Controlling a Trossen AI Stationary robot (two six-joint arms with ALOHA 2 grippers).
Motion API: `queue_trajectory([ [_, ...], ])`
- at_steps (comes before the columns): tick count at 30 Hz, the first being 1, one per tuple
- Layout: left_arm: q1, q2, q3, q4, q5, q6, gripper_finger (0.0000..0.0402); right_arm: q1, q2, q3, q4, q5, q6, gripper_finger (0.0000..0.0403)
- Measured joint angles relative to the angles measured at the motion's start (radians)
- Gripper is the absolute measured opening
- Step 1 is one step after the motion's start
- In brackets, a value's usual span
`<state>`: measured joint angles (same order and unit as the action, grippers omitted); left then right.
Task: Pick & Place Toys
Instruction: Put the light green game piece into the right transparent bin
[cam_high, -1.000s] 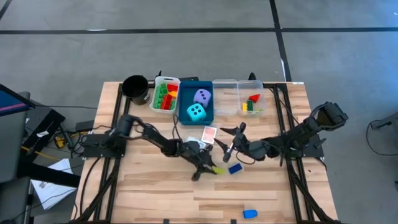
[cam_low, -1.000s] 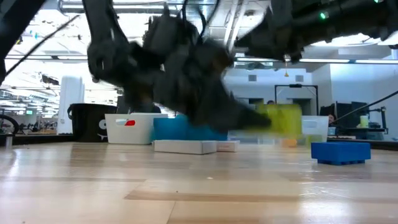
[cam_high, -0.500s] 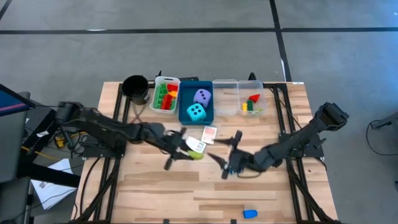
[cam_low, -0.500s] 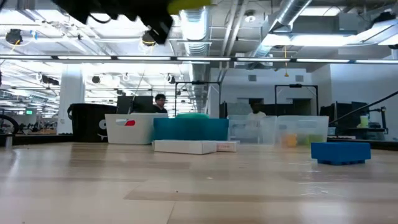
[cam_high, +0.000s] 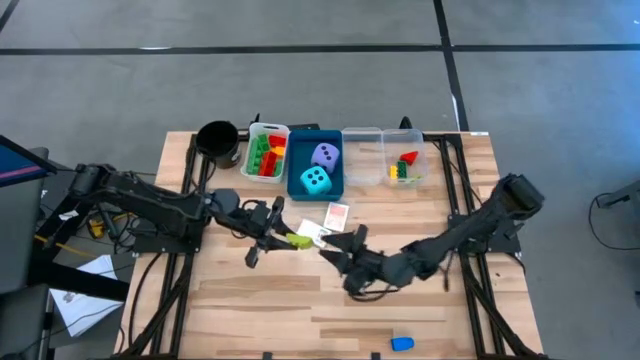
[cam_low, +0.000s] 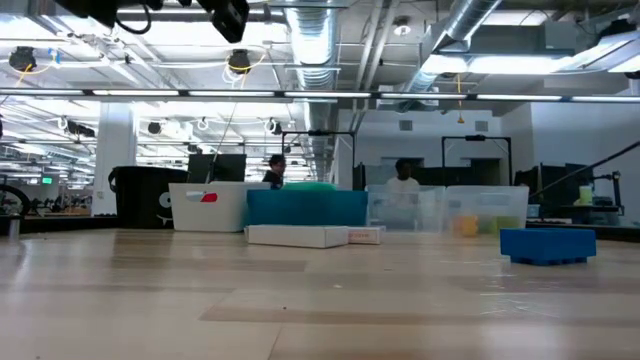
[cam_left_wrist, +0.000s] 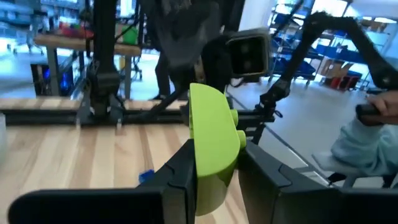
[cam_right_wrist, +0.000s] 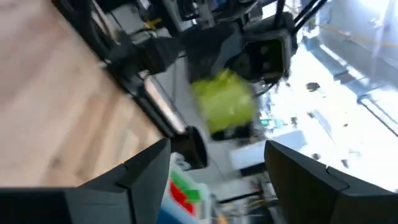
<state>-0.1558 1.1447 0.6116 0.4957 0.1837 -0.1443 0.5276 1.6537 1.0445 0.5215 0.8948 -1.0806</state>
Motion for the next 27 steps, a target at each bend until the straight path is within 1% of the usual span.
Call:
queue_trajectory([
  [2, 0.000, 0.009, -0.001, 0.018, 0.000, -0.020, 0.0075, -0.018, 0.051, 0.046, 0.019, 0.024, -0.049, 0.0255],
  [5, 0.000, 0.015, 0.000, 0.010, -0.002, -0.055, 0.0075, -0.044, 0.110, 0.119, 0.033, 0.115, -0.079, 0.0255],
  [7, 0.000, 0.014, 0.001, 0.009, -0.005, -0.077, 0.0075, -0.048, 0.125, 0.142, 0.034, 0.127, -0.100, 0.0255],
  [8, 0.000, 0.014, 0.001, 0.006, -0.004, -0.079, 0.0075, -0.048, 0.132, 0.148, 0.034, 0.122, -0.113, 0.0255],
  [12, 0.000, 0.015, 0.001, 0.000, -0.008, -0.105, 0.0075, -0.045, 0.135, 0.149, 0.033, 0.047, -0.132, 0.0255],
  [16, 0.000, 0.015, 0.001, -0.002, -0.010, -0.105, 0.0075, -0.045, 0.135, 0.150, 0.033, 0.011, -0.127, 0.0255],
  [24, 0.000, 0.015, 0.001, -0.001, -0.019, -0.105, 0.0075, -0.046, 0.135, 0.150, 0.025, -0.001, -0.106, 0.0254],
  [27, 0.000, 0.015, 0.001, -0.001, -0.019, -0.105, 0.0075, -0.049, 0.134, 0.150, 0.011, 0.000, -0.067, 0.0238],
])
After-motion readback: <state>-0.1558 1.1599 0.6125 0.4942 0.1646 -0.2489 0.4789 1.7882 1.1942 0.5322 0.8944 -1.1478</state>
